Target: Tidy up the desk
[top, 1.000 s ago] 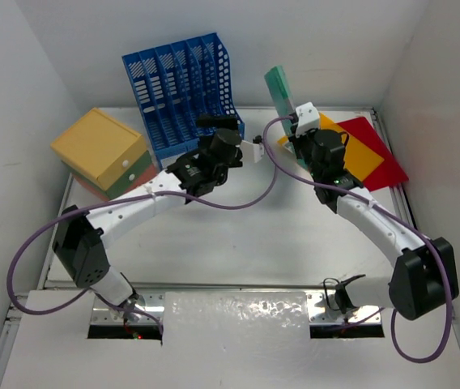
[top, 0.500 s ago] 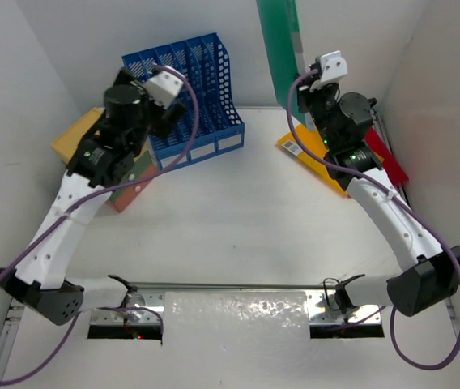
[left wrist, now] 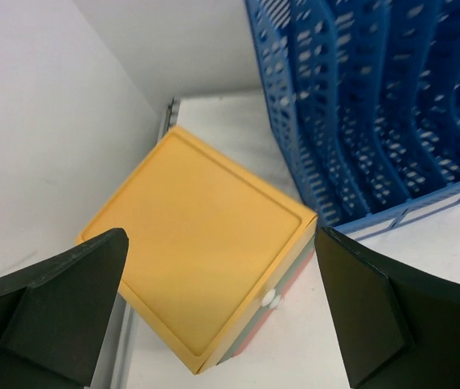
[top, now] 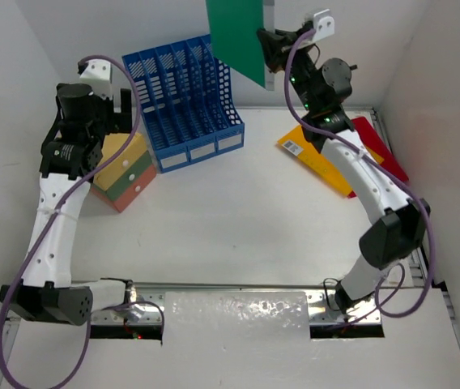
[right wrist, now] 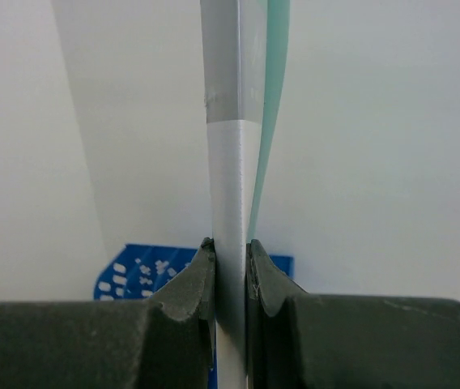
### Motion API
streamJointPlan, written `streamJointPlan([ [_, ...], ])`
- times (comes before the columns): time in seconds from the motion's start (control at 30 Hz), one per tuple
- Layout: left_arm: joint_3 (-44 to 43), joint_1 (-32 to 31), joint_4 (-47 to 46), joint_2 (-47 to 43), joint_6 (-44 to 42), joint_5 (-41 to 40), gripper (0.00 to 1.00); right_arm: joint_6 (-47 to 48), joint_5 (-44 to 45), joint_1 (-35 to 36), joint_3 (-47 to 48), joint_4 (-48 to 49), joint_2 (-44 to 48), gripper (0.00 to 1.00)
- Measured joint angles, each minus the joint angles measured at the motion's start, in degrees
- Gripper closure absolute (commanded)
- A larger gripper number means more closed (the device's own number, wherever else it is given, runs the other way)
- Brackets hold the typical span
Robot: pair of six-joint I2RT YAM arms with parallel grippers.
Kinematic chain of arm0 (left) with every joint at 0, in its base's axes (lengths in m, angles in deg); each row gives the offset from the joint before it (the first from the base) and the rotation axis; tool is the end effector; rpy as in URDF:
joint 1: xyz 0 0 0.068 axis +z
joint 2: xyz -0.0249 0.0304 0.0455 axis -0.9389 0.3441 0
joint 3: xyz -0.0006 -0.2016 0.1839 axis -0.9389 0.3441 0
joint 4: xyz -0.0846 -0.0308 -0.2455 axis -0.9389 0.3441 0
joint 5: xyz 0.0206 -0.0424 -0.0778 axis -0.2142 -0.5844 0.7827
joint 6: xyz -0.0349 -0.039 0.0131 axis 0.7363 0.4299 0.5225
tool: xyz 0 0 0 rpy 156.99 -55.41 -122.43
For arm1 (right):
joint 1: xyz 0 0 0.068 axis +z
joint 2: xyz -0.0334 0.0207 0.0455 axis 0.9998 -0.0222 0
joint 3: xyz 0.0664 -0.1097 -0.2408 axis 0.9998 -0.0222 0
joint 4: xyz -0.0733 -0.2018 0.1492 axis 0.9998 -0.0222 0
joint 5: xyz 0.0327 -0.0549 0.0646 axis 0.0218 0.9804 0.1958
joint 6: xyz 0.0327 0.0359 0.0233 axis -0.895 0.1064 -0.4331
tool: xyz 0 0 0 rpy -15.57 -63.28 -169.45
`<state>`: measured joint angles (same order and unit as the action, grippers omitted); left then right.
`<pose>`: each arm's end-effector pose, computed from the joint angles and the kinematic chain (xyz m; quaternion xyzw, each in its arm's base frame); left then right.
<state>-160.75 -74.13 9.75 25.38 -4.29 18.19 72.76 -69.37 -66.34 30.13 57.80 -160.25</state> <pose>0.2457 -0.0093 0.4651 0.0395 0.7942 0.1453 0.5887 0.3512 0.1483 0.4890 -0.0860 0.5016 0.2807 0.8138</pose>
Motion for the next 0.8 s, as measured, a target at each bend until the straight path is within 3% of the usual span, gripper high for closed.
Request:
streamJointPlan([
  [0.53,2.12,6.73,-2.93,5.07,-0.07,1.95,0.01,-6.29,0.59,1.38,23.5,5.95,-26.86,1.0],
  [0.8,2.29,10.29,-5.79,9.9,-0.44,4.04,0.0,-4.7,2.69,1.38,24.5,6.78,-30.91,1.0],
])
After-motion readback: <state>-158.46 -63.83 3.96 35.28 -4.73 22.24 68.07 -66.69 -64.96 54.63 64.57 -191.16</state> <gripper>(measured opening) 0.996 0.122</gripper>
